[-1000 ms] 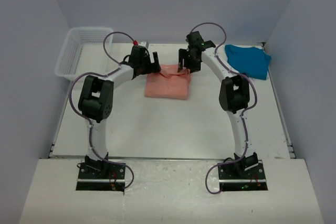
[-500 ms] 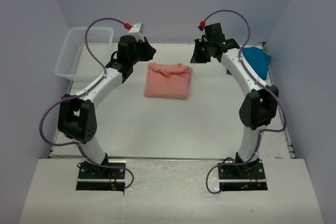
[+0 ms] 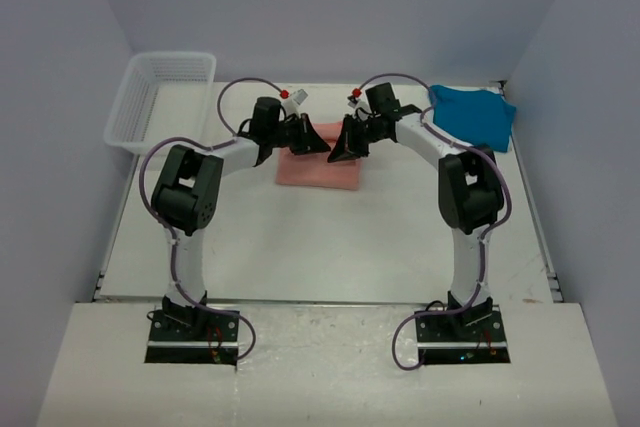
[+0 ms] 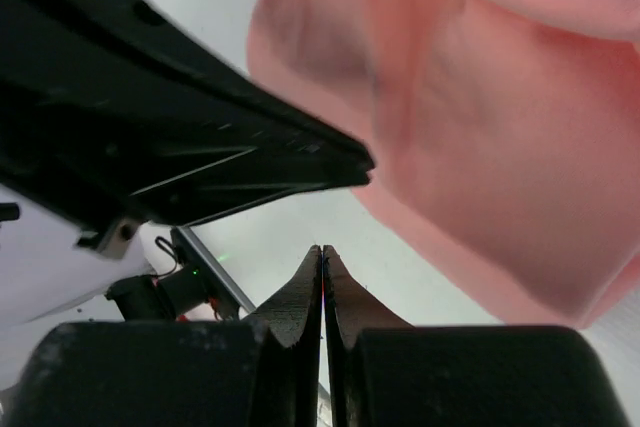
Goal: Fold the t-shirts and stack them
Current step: Fold the long partially folded tshirt into a neat square
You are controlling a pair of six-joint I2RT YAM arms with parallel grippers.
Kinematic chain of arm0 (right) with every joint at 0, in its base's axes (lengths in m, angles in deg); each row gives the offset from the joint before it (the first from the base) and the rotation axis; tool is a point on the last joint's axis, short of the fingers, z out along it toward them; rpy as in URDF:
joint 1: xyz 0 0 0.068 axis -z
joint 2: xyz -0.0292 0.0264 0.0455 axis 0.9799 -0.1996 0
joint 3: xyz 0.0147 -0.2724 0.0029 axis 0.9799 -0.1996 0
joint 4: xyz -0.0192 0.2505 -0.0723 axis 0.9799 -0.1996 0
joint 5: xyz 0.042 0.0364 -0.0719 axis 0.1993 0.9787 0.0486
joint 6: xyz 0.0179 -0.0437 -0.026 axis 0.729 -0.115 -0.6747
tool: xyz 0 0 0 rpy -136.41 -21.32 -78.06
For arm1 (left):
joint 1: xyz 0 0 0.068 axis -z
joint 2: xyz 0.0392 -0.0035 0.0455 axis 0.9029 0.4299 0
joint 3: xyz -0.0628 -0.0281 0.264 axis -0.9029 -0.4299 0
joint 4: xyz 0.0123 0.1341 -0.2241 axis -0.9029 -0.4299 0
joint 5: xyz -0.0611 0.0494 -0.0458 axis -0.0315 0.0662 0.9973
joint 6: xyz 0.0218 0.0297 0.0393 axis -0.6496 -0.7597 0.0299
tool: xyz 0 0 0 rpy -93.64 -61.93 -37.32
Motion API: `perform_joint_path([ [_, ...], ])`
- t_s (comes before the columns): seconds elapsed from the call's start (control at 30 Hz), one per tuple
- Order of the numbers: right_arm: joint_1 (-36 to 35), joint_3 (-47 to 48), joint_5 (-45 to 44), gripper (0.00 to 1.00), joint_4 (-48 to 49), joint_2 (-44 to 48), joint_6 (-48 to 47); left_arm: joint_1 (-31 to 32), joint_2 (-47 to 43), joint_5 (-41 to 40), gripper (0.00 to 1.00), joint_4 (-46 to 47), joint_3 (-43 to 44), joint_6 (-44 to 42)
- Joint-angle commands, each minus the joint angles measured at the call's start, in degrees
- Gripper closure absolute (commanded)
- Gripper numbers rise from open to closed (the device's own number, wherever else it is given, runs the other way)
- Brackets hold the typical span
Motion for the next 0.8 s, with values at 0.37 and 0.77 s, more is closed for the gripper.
perform_joint_path([
  [0.37, -0.8, 7.5, -1.4, 1.0, -4.5, -8.2, 2.9, -2.3, 12.1, 9.5, 1.0, 14.2, 8.9, 7.9],
  [0.77, -1.0, 6.7, -5.8, 1.0, -7.1, -8.9, 5.4, -5.7, 25.3, 13.6, 1.0, 19.7, 25.1, 14.1],
])
